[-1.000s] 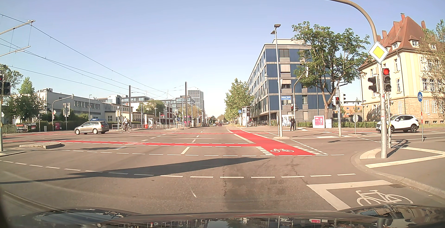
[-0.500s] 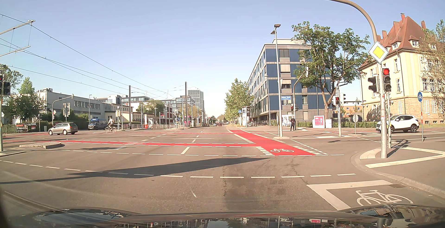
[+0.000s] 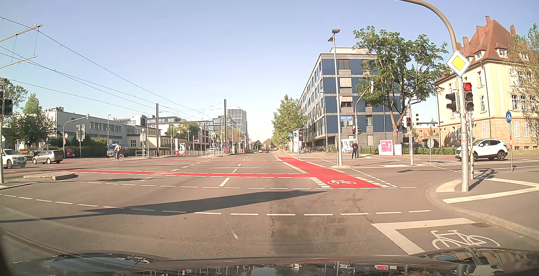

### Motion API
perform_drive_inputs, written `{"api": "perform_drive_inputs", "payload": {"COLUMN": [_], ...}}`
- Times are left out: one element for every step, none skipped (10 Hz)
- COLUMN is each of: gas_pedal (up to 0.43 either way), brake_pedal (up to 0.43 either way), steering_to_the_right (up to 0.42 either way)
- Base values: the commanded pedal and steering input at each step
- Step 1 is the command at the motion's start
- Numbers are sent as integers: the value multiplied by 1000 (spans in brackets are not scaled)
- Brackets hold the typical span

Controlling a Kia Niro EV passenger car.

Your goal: Follow the waypoints while adhering to traffic rules and regulations

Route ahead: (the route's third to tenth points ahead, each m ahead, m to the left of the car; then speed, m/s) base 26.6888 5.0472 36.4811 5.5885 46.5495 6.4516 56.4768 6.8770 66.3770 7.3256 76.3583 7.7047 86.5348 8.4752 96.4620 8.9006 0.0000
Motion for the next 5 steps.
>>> {"api": "perform_drive_inputs", "payload": {"gas_pedal": [0,0,0,0,0], "brake_pedal": [189,189,183,189,183], "steering_to_the_right": [-51,-51,-51,-51,-51]}}
